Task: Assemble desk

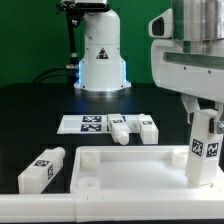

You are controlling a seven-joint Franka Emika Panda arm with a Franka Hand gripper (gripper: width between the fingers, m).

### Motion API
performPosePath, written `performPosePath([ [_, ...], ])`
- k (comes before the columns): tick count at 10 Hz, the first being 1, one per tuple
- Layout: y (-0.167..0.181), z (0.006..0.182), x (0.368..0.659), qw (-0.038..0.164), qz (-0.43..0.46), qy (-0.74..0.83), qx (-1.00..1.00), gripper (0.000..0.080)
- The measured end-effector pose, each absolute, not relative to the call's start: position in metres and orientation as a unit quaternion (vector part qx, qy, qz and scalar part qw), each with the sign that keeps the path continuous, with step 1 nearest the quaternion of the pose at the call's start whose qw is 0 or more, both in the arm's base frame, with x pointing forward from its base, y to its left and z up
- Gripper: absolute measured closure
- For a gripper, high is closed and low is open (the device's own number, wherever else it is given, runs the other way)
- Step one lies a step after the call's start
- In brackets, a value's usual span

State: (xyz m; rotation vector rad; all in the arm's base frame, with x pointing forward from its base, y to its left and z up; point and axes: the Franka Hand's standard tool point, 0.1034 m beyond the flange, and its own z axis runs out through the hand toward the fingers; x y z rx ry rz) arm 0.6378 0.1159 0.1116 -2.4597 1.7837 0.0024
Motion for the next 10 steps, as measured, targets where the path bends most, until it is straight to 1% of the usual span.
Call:
performPosePath([
  [1, 0.117, 0.111, 0.639, 0.063, 0.002, 0.642, -0.764, 0.0511],
  [3, 0.118, 0.110, 0.636, 0.095, -0.013, 0.740, -0.666, 0.0511],
  [5, 0.118, 0.110, 0.635, 0.092, -0.015, 0.721, -0.687, 0.0511],
  [6, 0.117, 0.110, 0.634, 0.089, -0.015, 0.699, -0.709, 0.0354],
  [7, 0.114, 0.111, 0.634, 0.081, -0.014, 0.626, -0.776, 0.0227],
  [8, 0.110, 0.113, 0.637, 0.078, -0.019, 0.548, -0.833, 0.0227],
  [9, 0.107, 0.113, 0.641, 0.078, -0.025, 0.480, -0.874, 0.0166],
  [10, 0.109, 0.112, 0.640, 0.077, -0.025, 0.477, -0.875, 0.0154],
])
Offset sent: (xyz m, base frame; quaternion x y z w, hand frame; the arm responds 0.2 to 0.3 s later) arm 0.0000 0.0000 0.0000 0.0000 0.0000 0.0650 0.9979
